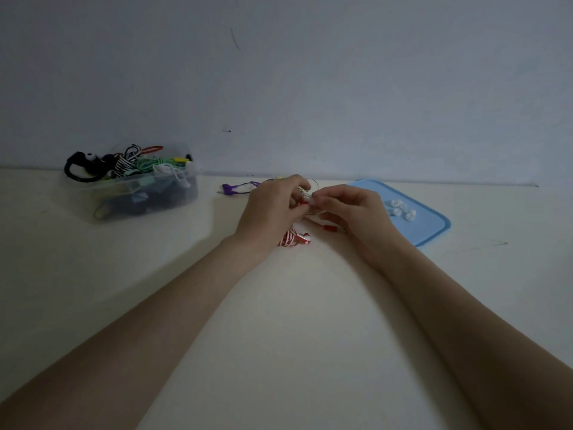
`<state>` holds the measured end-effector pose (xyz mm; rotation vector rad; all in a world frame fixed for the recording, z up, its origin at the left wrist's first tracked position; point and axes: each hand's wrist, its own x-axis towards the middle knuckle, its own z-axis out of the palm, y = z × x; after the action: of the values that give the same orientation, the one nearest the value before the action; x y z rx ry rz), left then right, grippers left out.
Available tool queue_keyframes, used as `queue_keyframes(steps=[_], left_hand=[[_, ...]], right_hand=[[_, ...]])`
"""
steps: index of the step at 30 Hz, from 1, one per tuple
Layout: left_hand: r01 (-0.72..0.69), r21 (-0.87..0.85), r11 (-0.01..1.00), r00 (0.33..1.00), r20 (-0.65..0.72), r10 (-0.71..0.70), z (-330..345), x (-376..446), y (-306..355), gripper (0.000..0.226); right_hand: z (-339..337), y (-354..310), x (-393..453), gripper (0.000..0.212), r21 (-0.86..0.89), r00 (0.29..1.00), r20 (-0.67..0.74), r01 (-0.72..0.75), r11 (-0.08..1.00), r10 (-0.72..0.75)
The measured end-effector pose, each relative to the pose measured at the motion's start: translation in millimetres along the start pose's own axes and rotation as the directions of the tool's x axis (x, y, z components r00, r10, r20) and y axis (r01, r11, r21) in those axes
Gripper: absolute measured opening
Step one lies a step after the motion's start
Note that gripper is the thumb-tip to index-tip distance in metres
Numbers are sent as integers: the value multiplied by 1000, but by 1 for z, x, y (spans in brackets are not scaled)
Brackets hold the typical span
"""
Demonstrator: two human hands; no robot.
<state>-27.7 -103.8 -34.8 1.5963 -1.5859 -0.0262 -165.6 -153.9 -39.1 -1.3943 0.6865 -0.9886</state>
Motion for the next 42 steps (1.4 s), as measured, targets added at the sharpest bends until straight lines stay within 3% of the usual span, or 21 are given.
queue_keyframes(steps=[7,13,19,29,42], left_hand=[[3,-97,995,999,52,3,0,-1,0,19],[165,-388,907,977,189,-97,-6,2,-7,21],[289,-548,785,957,186,-223,-6,3,-9,16],[264,-650,713,964,198,-176,-7,2,-5,18],[264,-653,710,958,261,-116,-10,1,-7,16]], right_hand=[[2,2,-1,9,-110,1000,-13,20,994,-21],[0,2,-1,6,-8,1000,-25,6,1000,-6],[-1,0,-1,5,119,1000,-10,-4,993,5],[-2,0,0,9,200,1000,-9,-26,979,28],[-5,-5,-2,10,223,993,55,-113,968,103]])
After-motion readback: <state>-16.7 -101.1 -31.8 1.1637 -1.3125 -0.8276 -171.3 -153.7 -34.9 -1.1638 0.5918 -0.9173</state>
